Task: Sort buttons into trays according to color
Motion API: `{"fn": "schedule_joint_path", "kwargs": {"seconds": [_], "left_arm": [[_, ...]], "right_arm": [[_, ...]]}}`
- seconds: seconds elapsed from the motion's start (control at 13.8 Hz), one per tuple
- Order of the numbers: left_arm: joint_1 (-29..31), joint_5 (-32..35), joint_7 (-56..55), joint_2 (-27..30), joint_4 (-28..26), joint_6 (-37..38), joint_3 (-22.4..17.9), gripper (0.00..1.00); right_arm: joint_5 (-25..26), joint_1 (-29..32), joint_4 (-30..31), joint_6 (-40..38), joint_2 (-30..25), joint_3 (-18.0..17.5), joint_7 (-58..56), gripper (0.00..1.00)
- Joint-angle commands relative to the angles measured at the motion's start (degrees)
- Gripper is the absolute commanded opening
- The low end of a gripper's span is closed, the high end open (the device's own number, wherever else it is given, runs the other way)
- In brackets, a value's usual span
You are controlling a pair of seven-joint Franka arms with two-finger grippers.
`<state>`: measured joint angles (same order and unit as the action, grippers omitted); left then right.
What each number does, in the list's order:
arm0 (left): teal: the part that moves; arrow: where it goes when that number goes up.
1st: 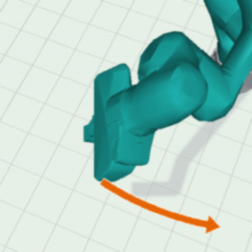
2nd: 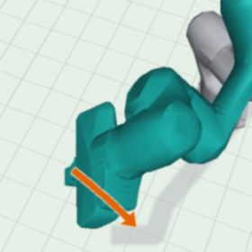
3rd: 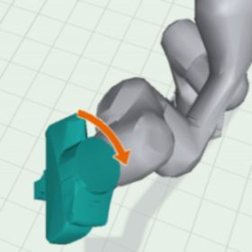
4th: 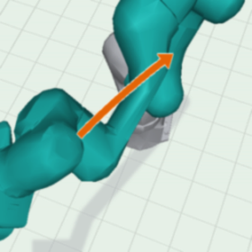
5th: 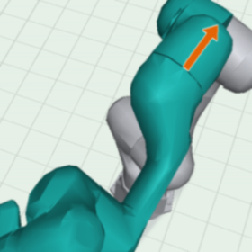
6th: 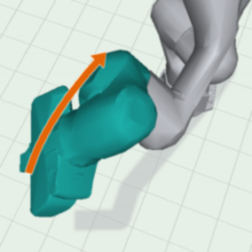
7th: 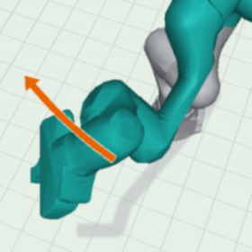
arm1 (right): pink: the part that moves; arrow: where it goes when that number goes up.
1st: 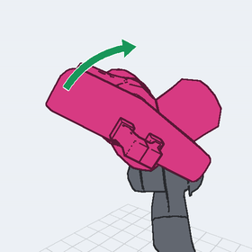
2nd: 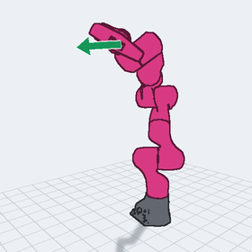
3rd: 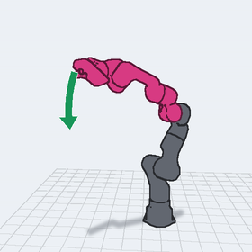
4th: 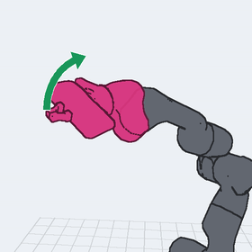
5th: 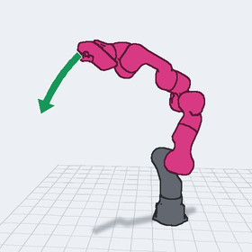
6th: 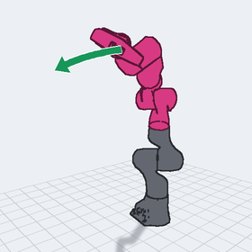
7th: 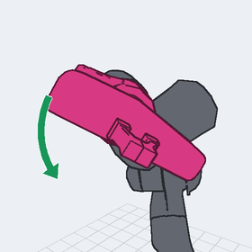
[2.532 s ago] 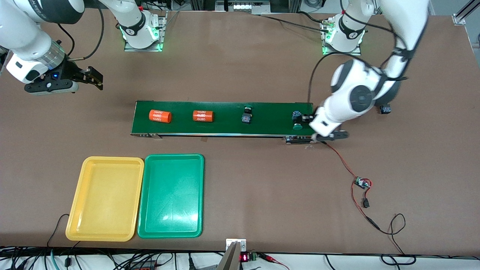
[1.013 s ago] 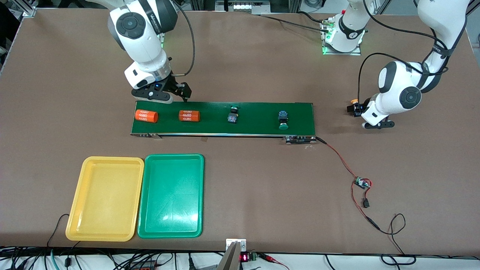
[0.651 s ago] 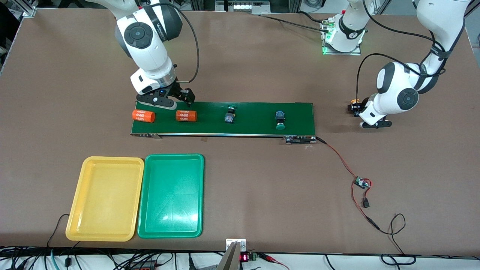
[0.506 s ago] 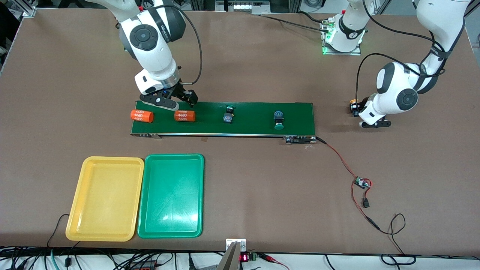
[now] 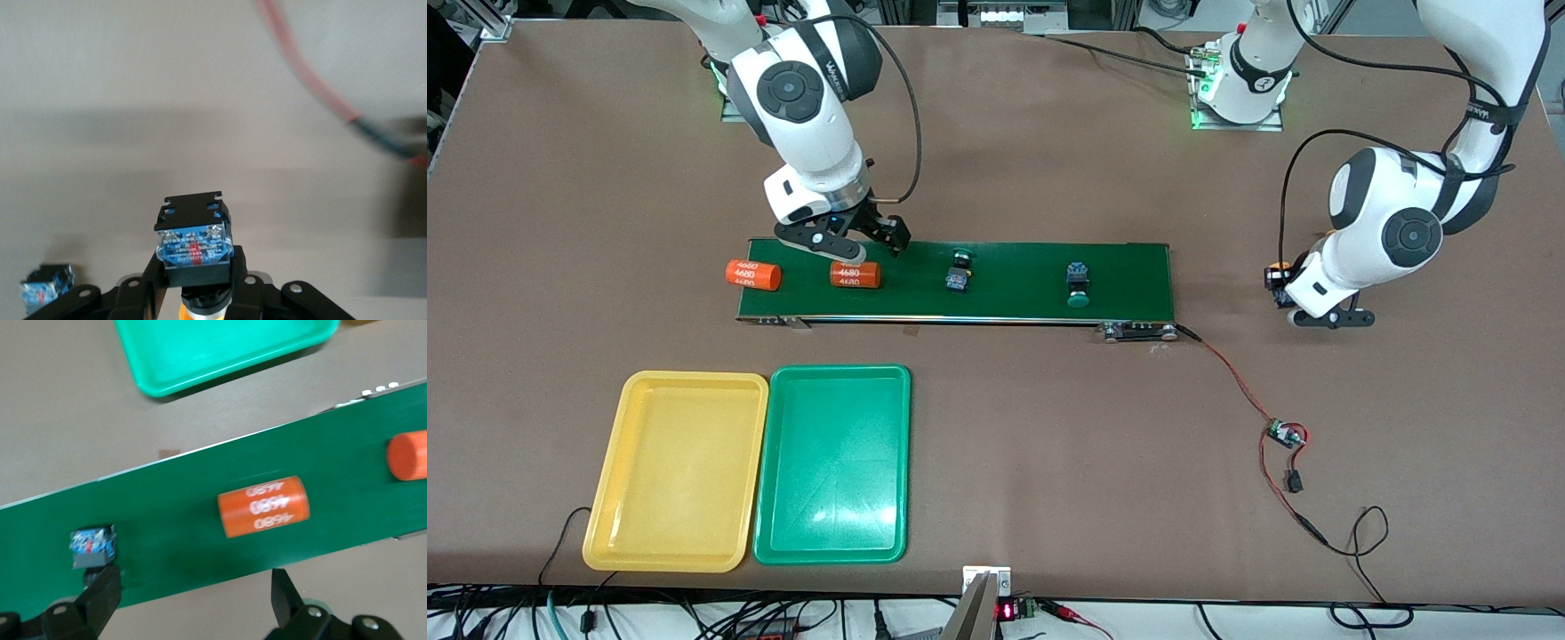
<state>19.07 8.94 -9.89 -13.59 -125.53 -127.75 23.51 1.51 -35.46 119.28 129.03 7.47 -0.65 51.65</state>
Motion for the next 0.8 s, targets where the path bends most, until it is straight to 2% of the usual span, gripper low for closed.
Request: {"fn": "schedule_joint_path", "kwargs": {"seconds": [0.0,0.36,0.58,0.72], "left_arm": [[-5.7,0.1,-3.9,-0.3,3.8,1.5,-0.1,0.0],[-13.8,-0.4,-11.3,-5.0,9.4,3.5,-0.1,0.0],[-19.4,-2.1,-22.4,-9.0,11.2,3.3,-0.1,0.0],[-20.9,-4.5,-23.4,-10.1,11.4,3.2,-0.1,0.0]], "right_arm": [[1.3,-2.1,-2.2,0.3,2.4,0.5,-5.9,1.0],[1.5,-3.3,-2.2,2.0,3.9,0.6,-7.3,1.0],[1.5,-3.3,-2.4,3.2,5.4,0.6,-7.3,1.0],[1.6,-3.2,-2.8,4.8,7.3,0.5,-7.3,1.0]]}}
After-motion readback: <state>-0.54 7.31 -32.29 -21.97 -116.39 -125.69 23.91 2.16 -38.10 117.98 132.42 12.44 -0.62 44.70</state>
